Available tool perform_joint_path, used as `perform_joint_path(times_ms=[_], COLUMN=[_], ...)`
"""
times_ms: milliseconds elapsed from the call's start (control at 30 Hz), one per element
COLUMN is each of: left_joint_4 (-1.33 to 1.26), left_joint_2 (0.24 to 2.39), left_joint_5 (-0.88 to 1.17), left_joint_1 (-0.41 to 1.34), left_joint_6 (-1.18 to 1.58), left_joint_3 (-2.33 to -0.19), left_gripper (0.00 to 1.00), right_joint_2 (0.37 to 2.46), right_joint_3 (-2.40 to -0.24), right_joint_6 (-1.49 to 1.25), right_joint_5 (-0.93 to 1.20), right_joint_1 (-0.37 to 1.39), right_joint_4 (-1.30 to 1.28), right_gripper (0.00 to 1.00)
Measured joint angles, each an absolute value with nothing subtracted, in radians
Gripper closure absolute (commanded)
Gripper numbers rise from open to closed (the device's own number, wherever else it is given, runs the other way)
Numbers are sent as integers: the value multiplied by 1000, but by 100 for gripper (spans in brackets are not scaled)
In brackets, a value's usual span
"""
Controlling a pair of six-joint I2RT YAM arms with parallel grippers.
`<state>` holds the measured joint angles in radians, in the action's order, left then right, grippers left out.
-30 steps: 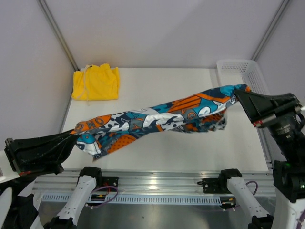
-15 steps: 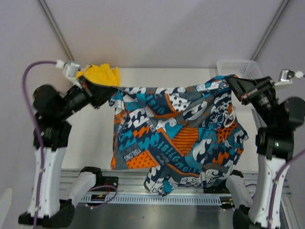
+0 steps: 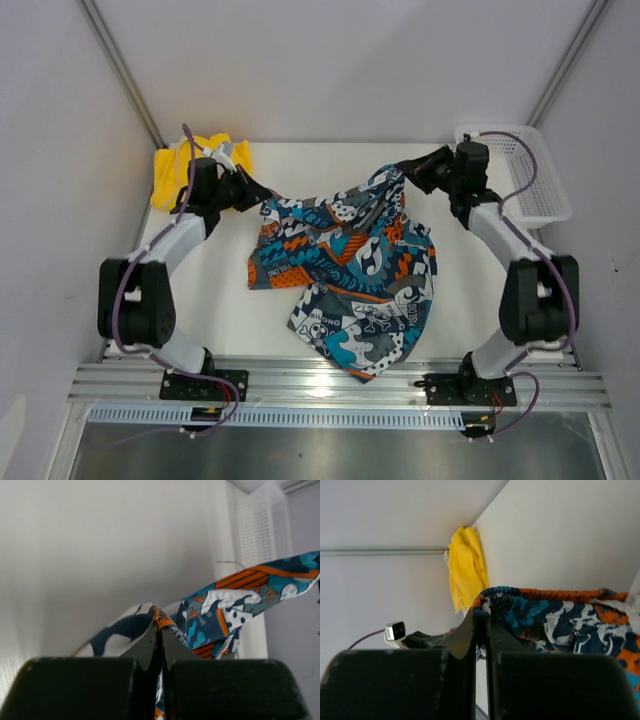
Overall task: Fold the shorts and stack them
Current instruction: Flatten the shorts out
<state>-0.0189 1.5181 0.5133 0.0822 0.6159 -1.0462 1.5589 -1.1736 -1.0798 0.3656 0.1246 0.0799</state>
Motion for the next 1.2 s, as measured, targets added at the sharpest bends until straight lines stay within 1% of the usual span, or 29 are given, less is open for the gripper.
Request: perform_joint_path(times_ms=[67, 200, 367, 400, 433, 467, 500, 533, 633, 667, 733, 833, 933, 967, 1100, 1133, 1167, 1200], left_joint_4=[-56, -87, -67, -57, -56, -28, 5, 39, 141, 170, 223, 298, 333, 345, 358, 352, 337, 320], left_joint_2=[1621, 1793, 1924, 1946, 1961, 1990, 2028, 2069, 2154, 2157, 2152, 2136, 2091, 2071, 1960, 1924, 1883, 1842], left_joint_5=[482, 457, 448, 448, 448, 449, 446, 440, 376, 342, 279, 166, 98, 74, -26, -47, -65, -81], left_joint_1=[82, 75, 53, 44, 37, 28, 20, 15, 6, 4, 4, 4, 12, 17, 98, 139, 192, 256], left_joint_6=[621, 621, 606, 600, 593, 575, 558, 538, 503, 490, 475, 450, 422, 410, 369, 361, 353, 345], left_joint_3=[-1060, -1139, -1332, -1380, -1416, -1480, -1562, -1647, -1832, -1847, -1848, -1842, -1799, -1784, -1693, -1657, -1612, -1564], left_gripper=[100, 100, 100, 91, 61, 46, 26, 22, 13, 9, 9, 9, 10, 10, 11, 11, 11, 11], right_joint_2=[1708, 2005, 2313, 2371, 2426, 2477, 2527, 2581, 2660, 2662, 2655, 2584, 2491, 2452, 2261, 2207, 2155, 2111], right_joint_3=[-1254, -1509, -1858, -1938, -2015, -2087, -2173, -2264, -2398, -2400, -2385, -2259, -2145, -2103, -1902, -1848, -1800, -1755], right_joint_6=[-1073, -1072, -1069, -1065, -1060, -1059, -1056, -1050, -1033, -1021, -989, -936, -849, -817, -701, -675, -648, -624], right_joint_5=[351, 359, 382, 384, 383, 382, 382, 375, 373, 373, 370, 360, 346, 334, 259, 234, 213, 191], right_joint_1=[122, 110, 95, 94, 94, 93, 92, 92, 92, 92, 92, 91, 89, 89, 89, 89, 89, 89], right_joint_4=[130, 229, 305, 299, 300, 297, 287, 289, 292, 291, 303, 299, 208, 170, 31, -3, -30, -52], right_gripper=[100, 100, 100, 97, 77, 28, 9, 1, 0, 1, 1, 1, 1, 6, 10, 12, 17, 19])
